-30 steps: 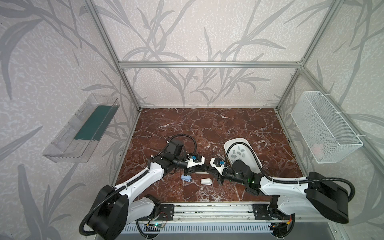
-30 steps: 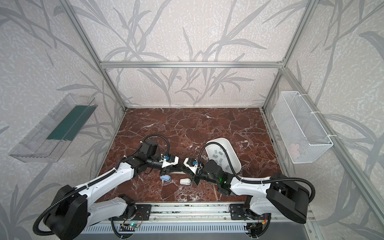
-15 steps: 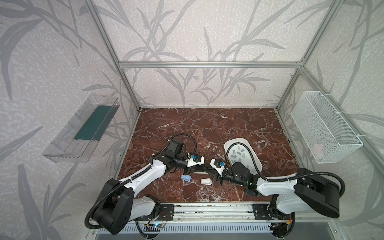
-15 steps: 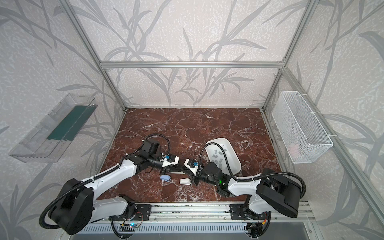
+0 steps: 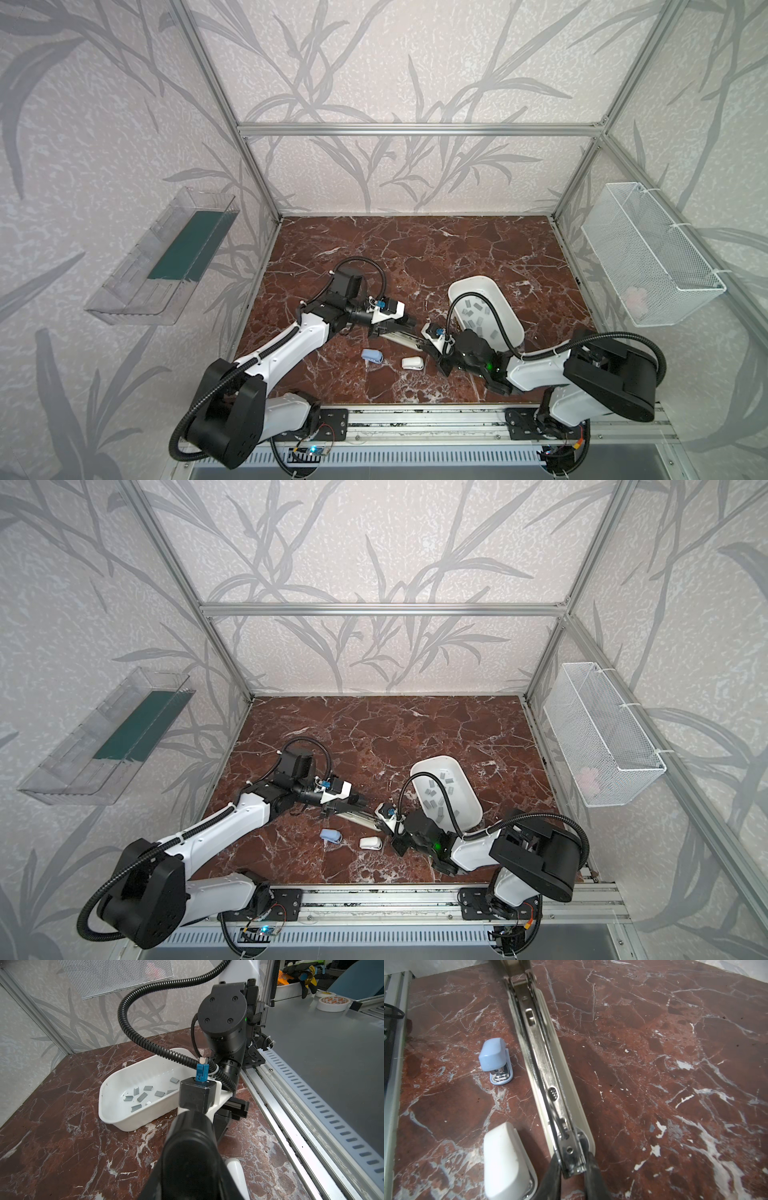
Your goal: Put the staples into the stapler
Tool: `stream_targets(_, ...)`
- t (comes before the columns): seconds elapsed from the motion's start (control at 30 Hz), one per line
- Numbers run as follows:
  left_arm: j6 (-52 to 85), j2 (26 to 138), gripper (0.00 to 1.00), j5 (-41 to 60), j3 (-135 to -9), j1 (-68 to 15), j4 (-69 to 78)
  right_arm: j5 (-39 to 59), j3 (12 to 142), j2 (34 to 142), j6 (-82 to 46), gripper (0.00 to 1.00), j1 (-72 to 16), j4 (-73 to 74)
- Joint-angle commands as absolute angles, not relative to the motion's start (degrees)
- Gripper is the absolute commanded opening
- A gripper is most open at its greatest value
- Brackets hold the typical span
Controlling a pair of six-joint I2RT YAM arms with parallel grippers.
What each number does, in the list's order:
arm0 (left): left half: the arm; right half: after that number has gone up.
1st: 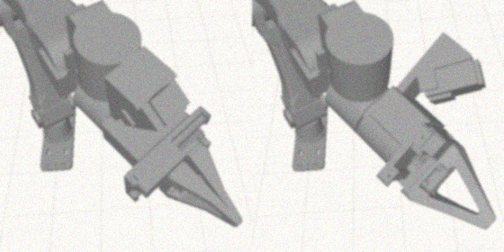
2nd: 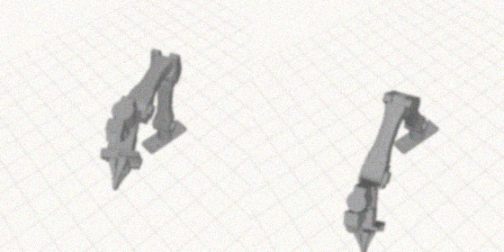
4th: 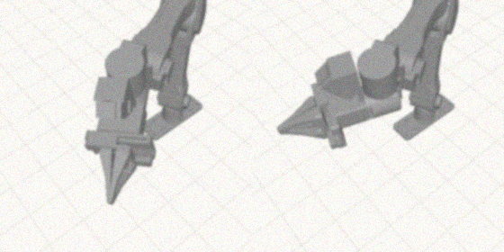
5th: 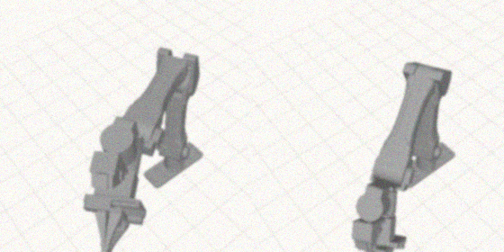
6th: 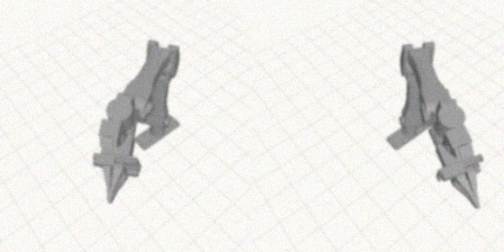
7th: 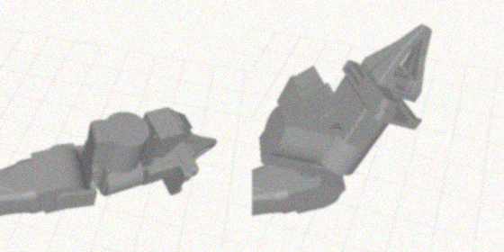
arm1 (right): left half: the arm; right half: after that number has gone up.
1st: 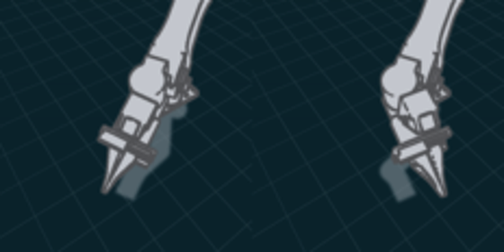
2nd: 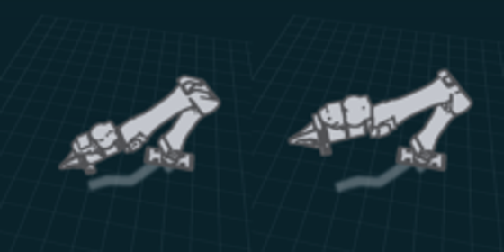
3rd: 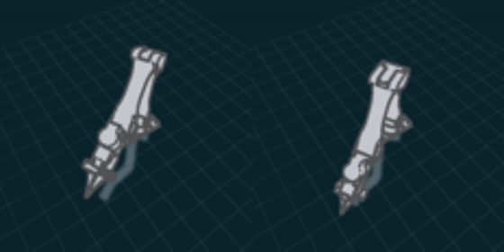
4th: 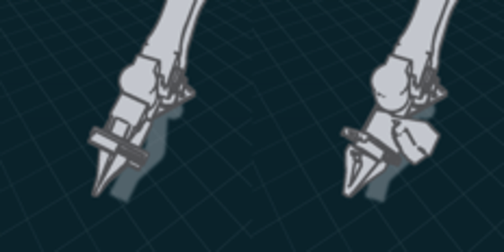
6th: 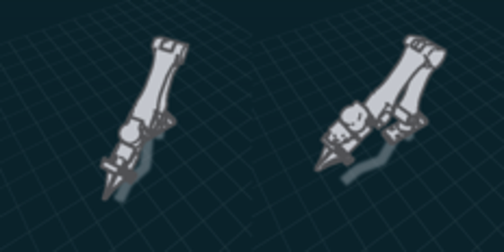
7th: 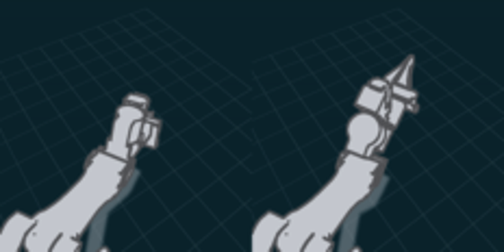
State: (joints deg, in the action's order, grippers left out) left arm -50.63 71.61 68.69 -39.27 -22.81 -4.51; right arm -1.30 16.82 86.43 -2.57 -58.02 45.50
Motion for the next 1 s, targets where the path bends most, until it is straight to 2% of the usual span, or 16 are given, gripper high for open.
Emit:
stream_targets(0.0, -49.3, 71.3, 0.00, 68.2, -40.1, -21.3, 9.7, -4.1, 15.4, 87.1, -4.7, 0.00, -58.0, 37.7)
stream_targets(0.17, -43.7, 73.5, 0.00, 63.7, -36.7, -20.4, 21.7, -5.4, 14.3, 86.7, -5.9, 0.00, -58.2, 37.9)
stream_targets(0.37, -41.4, 77.6, 0.00, 64.3, -35.1, -19.1, 29.1, -6.9, 12.6, 85.0, -7.1, 0.00, -58.3, 37.8)
stream_targets(0.63, -31.8, 84.4, 0.00, 65.6, -31.3, -15.9, 50.0, -8.4, 11.2, 81.3, -8.1, 0.00, -58.3, 35.8)
stream_targets(0.83, -12.0, 93.3, 0.00, 73.8, -30.4, -14.4, 79.8, -9.3, 11.5, 77.7, -8.5, 0.00, -58.3, 34.1)
stream_targets(0.93, -6.0, 95.8, 0.00, 75.1, -33.1, -13.9, 81.2, -8.5, 12.1, 73.3, -8.7, 0.00, -58.3, 32.2)
stream_targets(0.97, -5.3, 96.3, 0.00, 75.2, -33.5, -13.9, 81.2, -8.3, 12.3, 71.4, -8.7, 0.03, -58.3, 31.5)
